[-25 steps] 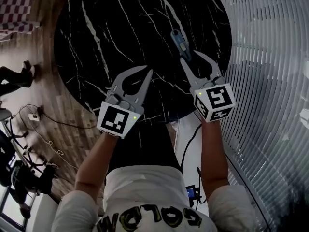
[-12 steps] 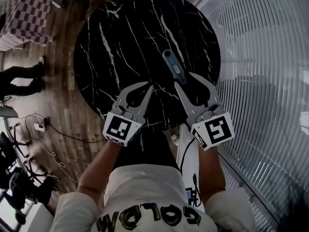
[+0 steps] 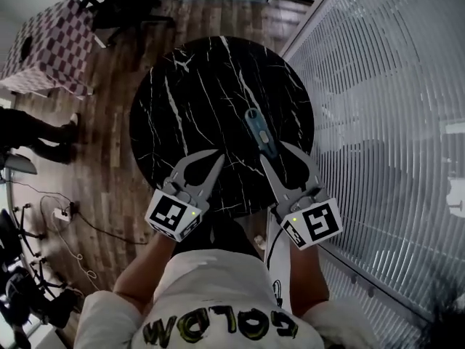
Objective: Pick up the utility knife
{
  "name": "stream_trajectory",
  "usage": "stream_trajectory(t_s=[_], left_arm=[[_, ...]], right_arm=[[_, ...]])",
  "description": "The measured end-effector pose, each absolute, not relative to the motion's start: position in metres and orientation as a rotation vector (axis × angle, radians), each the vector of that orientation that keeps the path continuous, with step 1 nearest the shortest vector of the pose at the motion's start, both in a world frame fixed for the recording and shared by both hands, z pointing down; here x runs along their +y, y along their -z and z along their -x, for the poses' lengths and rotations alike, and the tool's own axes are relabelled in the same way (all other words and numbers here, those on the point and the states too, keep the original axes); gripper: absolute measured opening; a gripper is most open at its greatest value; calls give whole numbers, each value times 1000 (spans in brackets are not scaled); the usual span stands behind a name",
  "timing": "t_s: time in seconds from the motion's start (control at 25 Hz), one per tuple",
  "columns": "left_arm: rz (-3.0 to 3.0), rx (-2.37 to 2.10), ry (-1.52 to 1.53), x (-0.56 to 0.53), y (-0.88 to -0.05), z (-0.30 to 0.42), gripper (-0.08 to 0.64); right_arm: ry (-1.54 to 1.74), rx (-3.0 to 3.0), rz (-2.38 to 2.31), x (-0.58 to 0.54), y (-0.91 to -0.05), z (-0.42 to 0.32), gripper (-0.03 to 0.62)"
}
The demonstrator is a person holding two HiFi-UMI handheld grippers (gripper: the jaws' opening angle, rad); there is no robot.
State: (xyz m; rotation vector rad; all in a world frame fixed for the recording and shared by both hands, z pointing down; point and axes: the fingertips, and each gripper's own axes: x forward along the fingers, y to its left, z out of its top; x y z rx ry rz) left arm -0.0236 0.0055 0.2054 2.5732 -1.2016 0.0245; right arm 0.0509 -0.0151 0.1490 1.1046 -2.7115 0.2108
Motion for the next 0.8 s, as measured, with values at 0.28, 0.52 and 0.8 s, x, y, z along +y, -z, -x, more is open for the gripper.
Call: stream_trajectory(t_s=[0.28, 0.52, 0.8], left_arm=[[-2602, -1188, 97, 24, -132, 40, 1], [-2650, -1207, 140, 44, -93, 45, 0], [-2678, -1212, 188, 65, -62, 47, 2]], right_arm=[[-162, -2754, -1128, 9, -102, -41, 132], [-121, -2795, -1142, 31, -65, -36, 132], [-52, -2842, -1144, 48, -28, -35, 132]])
